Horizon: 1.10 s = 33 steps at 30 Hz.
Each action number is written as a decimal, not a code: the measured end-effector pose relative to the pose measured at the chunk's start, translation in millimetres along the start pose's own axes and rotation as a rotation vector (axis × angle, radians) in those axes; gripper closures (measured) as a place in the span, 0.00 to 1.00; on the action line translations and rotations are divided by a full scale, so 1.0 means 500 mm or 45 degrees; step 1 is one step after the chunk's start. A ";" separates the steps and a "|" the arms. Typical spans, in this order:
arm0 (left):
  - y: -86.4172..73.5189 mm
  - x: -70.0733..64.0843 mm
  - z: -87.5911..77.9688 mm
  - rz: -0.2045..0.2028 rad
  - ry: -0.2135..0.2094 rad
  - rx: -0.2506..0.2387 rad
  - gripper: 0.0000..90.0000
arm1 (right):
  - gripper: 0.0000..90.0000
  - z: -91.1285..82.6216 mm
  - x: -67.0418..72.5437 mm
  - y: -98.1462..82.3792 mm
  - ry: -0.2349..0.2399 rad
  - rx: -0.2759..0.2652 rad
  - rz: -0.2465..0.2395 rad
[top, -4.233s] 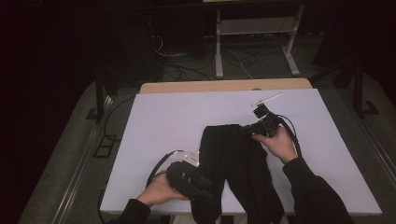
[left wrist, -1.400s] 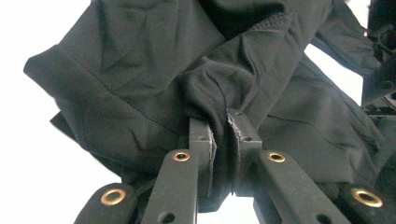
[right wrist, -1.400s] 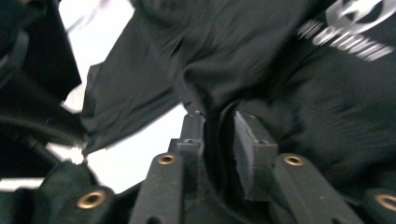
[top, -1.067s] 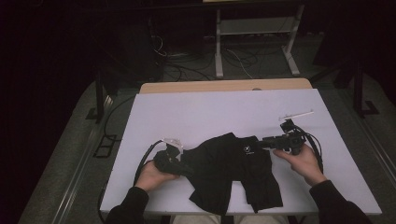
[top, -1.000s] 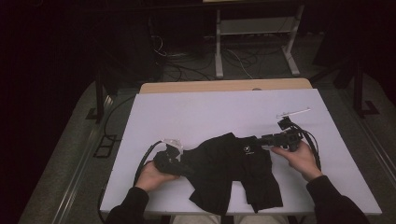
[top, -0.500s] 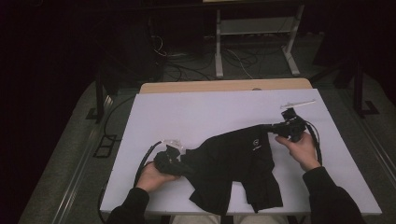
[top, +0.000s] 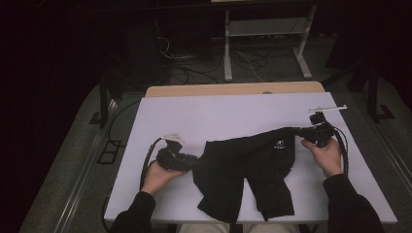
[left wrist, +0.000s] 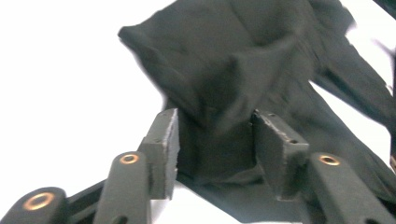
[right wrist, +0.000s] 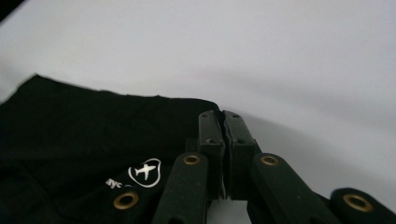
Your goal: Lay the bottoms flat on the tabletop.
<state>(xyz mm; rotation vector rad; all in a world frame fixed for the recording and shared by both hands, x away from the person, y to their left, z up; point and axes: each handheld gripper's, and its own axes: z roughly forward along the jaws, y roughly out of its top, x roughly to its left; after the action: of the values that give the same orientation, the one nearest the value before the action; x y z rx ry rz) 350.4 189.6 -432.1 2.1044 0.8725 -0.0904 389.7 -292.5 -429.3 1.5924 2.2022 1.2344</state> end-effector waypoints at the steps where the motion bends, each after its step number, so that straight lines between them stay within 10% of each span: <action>1: 0.006 0.007 -0.002 -0.022 0.000 -0.038 0.54 | 0.96 0.000 -0.003 -0.002 -0.018 0.004 -0.005; 7: 0.067 0.045 0.014 -0.146 0.047 -0.149 0.51 | 0.96 -0.015 -0.026 -0.014 -0.003 -0.024 0.065; 14: 0.101 0.067 0.091 -0.262 0.068 -0.072 0.47 | 0.96 -0.023 -0.041 -0.020 0.038 -0.051 0.126; 20: 0.112 0.087 0.122 -0.257 0.092 -0.079 0.47 | 0.96 -0.023 -0.049 -0.021 0.065 -0.067 0.153; 27: 0.115 0.098 0.152 -0.241 0.000 -0.088 0.54 | 0.96 -0.022 -0.056 -0.022 0.093 -0.081 0.180; 33: 0.123 0.086 0.179 -0.199 -0.019 -0.055 0.79 | 0.96 -0.018 -0.054 -0.022 0.120 -0.089 0.190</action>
<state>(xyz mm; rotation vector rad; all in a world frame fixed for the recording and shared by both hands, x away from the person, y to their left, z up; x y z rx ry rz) 441.1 123.1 -463.9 1.9911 1.0201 -0.1671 388.2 -320.8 -439.9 1.7319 2.1010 1.4383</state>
